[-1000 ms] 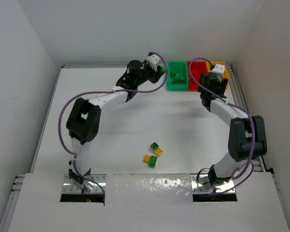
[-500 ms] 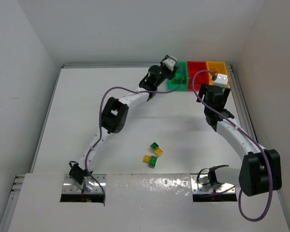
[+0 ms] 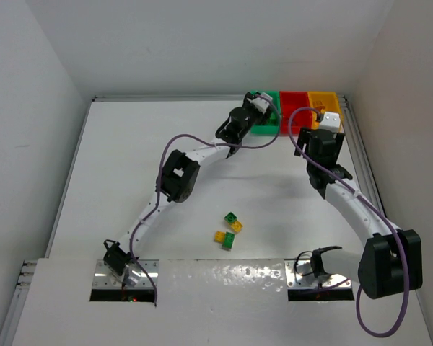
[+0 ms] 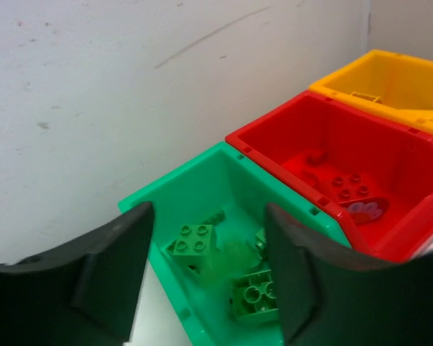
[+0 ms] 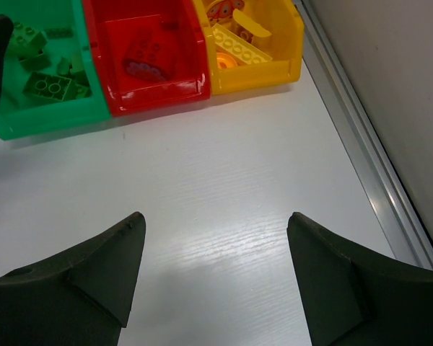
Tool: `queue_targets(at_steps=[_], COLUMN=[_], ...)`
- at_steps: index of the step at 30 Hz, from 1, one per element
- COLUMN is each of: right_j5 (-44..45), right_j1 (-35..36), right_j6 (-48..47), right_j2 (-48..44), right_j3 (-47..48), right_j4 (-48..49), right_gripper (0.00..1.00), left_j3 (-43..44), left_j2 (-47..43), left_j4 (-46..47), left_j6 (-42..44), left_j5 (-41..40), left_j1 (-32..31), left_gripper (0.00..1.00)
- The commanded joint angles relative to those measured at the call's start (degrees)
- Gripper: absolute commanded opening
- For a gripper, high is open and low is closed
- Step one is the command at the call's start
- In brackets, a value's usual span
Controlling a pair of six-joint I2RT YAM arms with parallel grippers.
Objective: Sort the legos into containers by color
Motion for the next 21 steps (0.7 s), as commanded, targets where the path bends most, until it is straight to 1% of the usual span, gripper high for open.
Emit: queue_targets(at_steps=[1,6,8,10,11,12,13,14,15,16,17,18,19,20,21], right_j5=[-1.79,-4.16,-5.47,-9.77,-12.14,-18.42,-22.14,-25.92,-33.53,-37.26,-40.43,-42.55,-42.83,-41.88,-41.17], right_j1=[0.30,0.39,0.30,0.30,0.39,0.30,0.30,0.30,0.65,1.09,2.14,6.06,8.80,11.53,16.34], right_j6=[-1.82,-2.26,-2.70,-4.89,-5.94,-7.17,-9.97,-11.21,-13.75,-15.52,-18.06,-22.61,-24.13,-24.32,-21.89], right_j2=[-0.59,-0.77,-1.03,-1.64,-2.08,-2.26,-2.35,-2.44,-2.18,-2.00,-1.74,-0.78,-0.07,0.72,2.47], right_j3=[1.92,3.06,3.51,3.86,4.21,4.64,5.69,6.31,7.19,7.46,7.64,7.98,8.16,8.25,8.25], right_j4=[0.98,-0.08,-0.52,-1.13,-2.53,-3.32,-5.59,-9.10,-11.22,-15.24,-17.63,-20.27,-22.56,-25.71,-25.92], right_gripper=[0.78,0.78,0.78,0.78,0.78,0.78,0.78,0.77,0.75,0.74,0.73,0.73,0.73,0.73,0.73], left_j3=[-0.34,-1.57,-3.15,-4.47,-4.56,-4.65,-5.26,-6.13,-7.27,-10.94,-13.06,-17.18,-19.13,-21.41,-26.92], left_j2=[-2.29,-5.28,-6.59,-9.05,-10.97,-12.21,-13.62,-17.20,-19.50,-21.87,-26.85,-29.43,-31.80,-36.96,-39.97], left_j4=[3.55,3.38,3.38,2.85,1.02,-0.56,-4.23,-6.18,-7.94,-11.01,-12.52,-14.53,-19.25,-21.74,-24.11], left_j6=[-0.16,-0.33,-0.60,-1.74,-2.44,-4.45,-5.69,-6.83,-8.84,-9.73,-10.44,-10.70,-10.53,-9.05,-7.21], left_j5=[-0.62,0.44,0.61,0.70,0.35,0.26,0.35,1.92,3.93,7.78,9.91,12.19,13.87,16.23,17.04], left_j1=[-0.12,-0.12,-0.12,-0.12,0.05,0.14,0.75,1.37,2.07,3.82,4.88,5.93,8.12,9.18,10.15], left_gripper=[0.62,0.74,0.76,0.76,0.76,0.76,0.76,0.76,0.76,0.76,0.77,0.78,0.78,0.79,0.79])
